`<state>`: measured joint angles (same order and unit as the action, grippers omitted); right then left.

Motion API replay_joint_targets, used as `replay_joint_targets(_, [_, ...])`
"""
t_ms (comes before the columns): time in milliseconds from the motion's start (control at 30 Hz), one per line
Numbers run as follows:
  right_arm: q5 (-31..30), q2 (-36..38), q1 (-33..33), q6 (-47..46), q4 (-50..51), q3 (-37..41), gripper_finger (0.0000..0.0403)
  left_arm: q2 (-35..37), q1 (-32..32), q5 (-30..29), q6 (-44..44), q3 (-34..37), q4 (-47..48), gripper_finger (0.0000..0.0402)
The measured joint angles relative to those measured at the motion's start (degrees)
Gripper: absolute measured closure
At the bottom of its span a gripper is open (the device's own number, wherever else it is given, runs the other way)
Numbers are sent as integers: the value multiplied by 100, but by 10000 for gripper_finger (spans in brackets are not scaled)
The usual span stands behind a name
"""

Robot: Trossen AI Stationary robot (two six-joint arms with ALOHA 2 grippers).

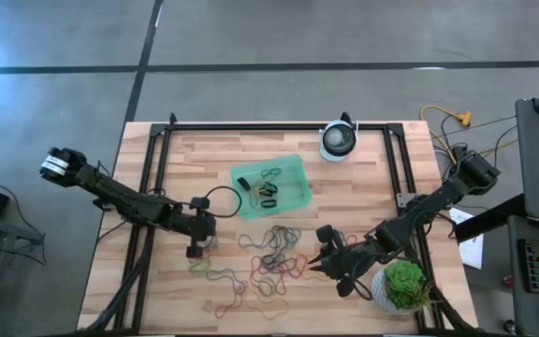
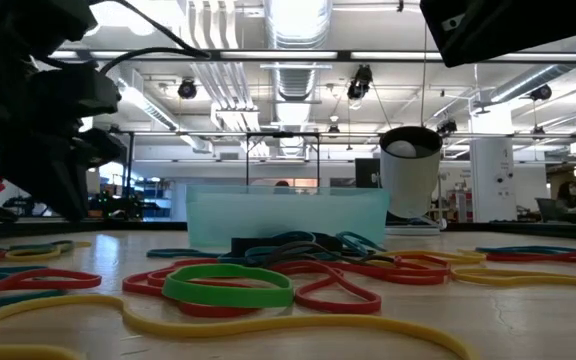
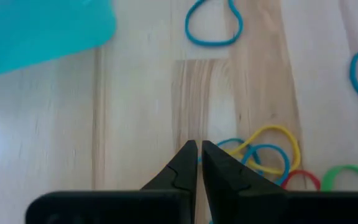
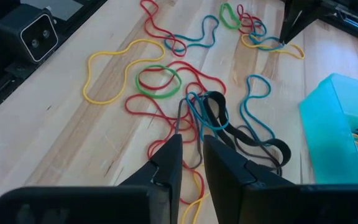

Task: Pick and place rubber bands into bin
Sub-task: Put the blue rubber band into the green bin

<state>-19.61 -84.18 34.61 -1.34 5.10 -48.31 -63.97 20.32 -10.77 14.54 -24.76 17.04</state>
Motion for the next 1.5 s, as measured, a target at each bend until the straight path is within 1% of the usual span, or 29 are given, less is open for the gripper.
replay_joint_targets(533, [3, -2, 0, -20, 7, 11, 344, -29, 0, 60, 10, 83, 194, 393])
replay_joint_targets(867, [3, -4, 0, -20, 4, 22, 346, -421, 2, 45, 1, 128, 150, 393])
replay_joint_targets(1500, [1, -4, -2, -127, -7, 75, 346, -430, 0, -146, -48, 86, 148, 393])
